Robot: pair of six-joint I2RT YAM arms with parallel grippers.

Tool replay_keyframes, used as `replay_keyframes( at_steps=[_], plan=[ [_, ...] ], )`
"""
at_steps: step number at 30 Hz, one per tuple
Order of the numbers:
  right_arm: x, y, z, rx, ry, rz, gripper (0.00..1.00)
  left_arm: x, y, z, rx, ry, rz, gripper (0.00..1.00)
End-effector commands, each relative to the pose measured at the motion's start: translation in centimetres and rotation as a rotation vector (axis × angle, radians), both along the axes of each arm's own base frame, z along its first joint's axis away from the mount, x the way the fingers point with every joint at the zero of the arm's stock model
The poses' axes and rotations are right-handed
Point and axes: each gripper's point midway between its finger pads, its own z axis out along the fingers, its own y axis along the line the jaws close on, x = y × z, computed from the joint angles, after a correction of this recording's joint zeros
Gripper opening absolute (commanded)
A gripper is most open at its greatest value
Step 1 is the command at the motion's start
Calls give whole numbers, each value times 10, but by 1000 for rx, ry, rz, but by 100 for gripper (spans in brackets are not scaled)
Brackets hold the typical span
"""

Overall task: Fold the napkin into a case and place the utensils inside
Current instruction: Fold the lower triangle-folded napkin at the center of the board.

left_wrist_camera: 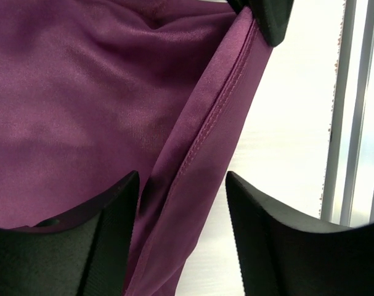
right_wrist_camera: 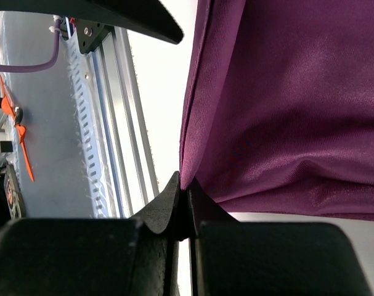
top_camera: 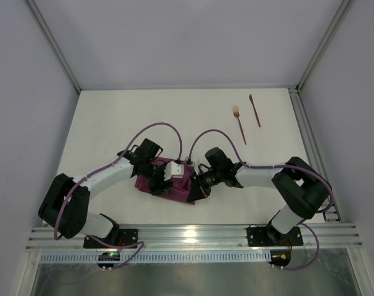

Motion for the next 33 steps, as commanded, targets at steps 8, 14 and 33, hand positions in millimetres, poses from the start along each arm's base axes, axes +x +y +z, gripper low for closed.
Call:
replay_keyframes(
  at_steps=[8, 14, 33],
  plan=[
    [6, 7, 14, 50, -50, 38, 4, 16, -8, -10, 3, -38, -11, 51],
    [5, 7, 13, 51, -47, 40, 4, 11, -9, -3, -13, -30, -21, 4],
    [70, -29, 56, 22, -210, -275, 49, 16, 2, 0, 31, -39, 110, 0]
  ],
)
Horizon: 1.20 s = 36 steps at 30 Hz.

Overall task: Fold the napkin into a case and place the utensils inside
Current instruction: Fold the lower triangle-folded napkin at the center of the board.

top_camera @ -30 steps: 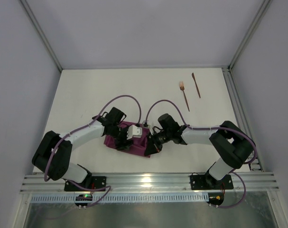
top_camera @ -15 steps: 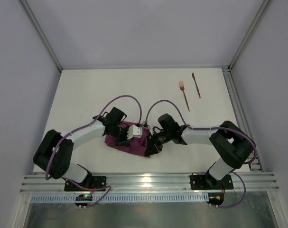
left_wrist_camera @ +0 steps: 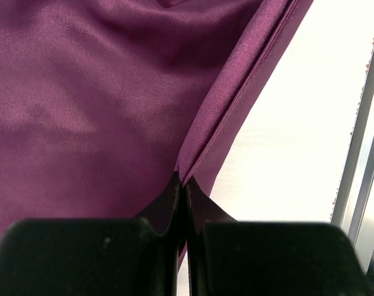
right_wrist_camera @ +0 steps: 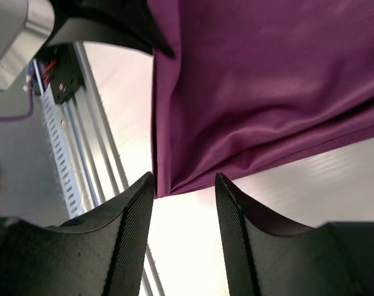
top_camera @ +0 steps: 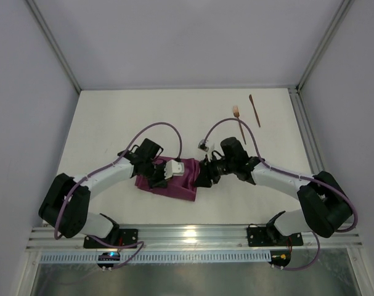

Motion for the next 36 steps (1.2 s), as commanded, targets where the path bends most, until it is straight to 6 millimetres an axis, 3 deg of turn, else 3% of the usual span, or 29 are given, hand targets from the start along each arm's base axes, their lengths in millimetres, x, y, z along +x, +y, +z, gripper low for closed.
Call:
replay_keyframes(
  at_steps=[1, 5, 11, 14, 16, 19, 20, 25, 36],
  plan=[
    [29, 0, 20, 30, -71, -116, 47, 6, -4, 11, -30, -39, 38, 0],
    [54, 11, 20, 51, -99, -181, 17, 6, -3, 11, -30, -43, 49, 0],
    [71, 35, 9, 67, -94, -182, 10, 5, -2, 8, -21, -34, 52, 0],
    [78, 46, 6, 77, -86, -189, 10, 3, -1, 7, -18, -30, 46, 0],
    [95, 41, -3, 35, -95, -285, 13, 2, 0, 6, -14, -25, 39, 0],
    [114, 27, -4, 0, -117, -445, 37, 0, 1, 6, -10, -20, 34, 0],
    [118, 23, 0, -14, -119, -484, 41, -1, 2, 5, -8, -19, 31, 0],
    [141, 1, -9, -124, -151, -647, 43, -1, 0, 6, -14, -14, 22, 0],
    [142, 7, -36, -172, -119, -645, 44, -3, -2, 6, -20, -5, 14, 0]
  ],
)
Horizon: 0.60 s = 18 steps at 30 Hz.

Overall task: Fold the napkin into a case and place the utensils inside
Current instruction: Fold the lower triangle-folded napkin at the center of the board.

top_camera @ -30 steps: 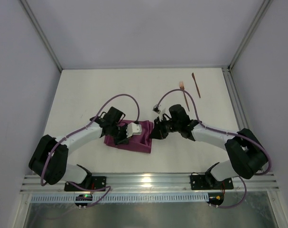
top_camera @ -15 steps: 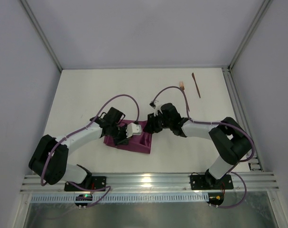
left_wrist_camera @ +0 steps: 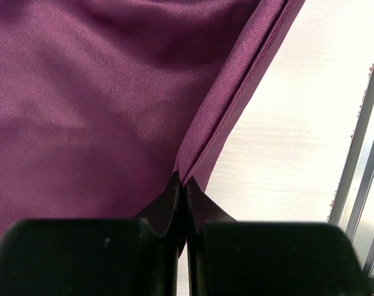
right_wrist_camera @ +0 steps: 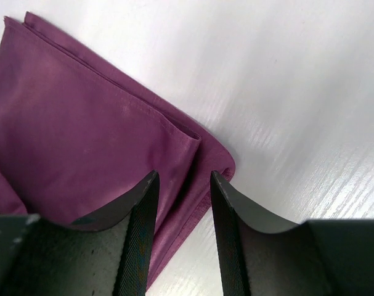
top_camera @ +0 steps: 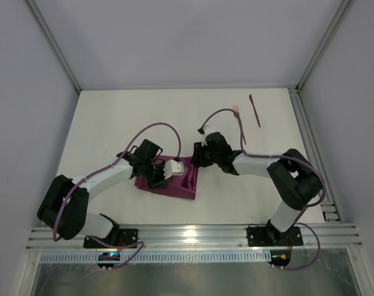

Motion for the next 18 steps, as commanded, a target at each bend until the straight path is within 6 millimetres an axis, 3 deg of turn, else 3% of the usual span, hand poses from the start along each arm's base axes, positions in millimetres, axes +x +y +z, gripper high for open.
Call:
replay_keyframes(
  at_steps=[1, 4, 12, 18],
  plan=[
    [9, 8, 5, 18, -21, -20, 43, -3, -5, 6, -28, 1, -29, 0],
    [6, 14, 1, 25, -9, 5, 42, -2, -6, 7, -31, -2, -28, 0],
    [6, 16, -1, 21, -19, 5, 28, -2, -5, 5, -23, 7, -22, 0],
    [4, 13, 1, 16, -29, -3, 8, -1, -7, 7, -30, 8, -9, 0]
  ],
)
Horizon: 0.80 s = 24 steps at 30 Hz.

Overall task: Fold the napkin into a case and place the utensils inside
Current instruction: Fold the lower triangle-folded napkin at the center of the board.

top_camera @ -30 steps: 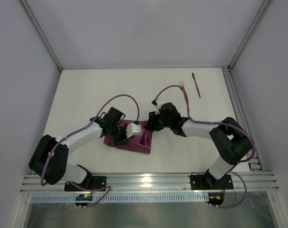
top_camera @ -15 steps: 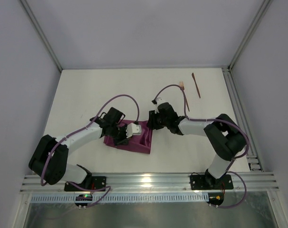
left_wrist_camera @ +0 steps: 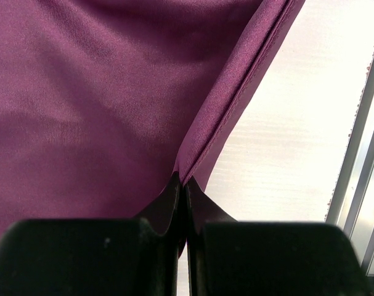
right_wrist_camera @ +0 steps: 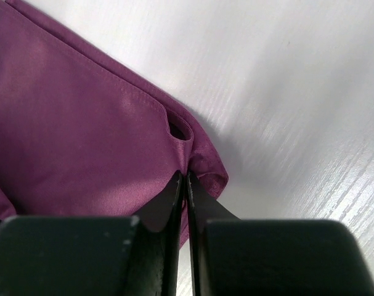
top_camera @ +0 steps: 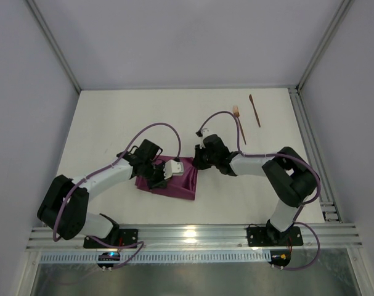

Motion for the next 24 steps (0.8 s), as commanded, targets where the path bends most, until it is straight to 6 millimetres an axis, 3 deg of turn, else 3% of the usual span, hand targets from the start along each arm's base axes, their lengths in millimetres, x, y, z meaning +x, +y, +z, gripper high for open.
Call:
replay_keyframes(
  at_steps=[1, 6, 12, 24],
  plan=[
    [10, 7, 22, 33, -71, -7, 8, 1, -8, 9, -35, 3, -7, 0],
    [-2, -1, 32, 39, -92, 19, 7, 7, -9, 14, -40, 0, 20, 0],
    [-19, 3, 24, 66, -70, 99, 7, 22, -3, 15, -46, 46, 95, 0],
    [-27, 2, 21, 104, -79, 150, 6, 42, -1, 8, -17, 54, 137, 0]
  ],
)
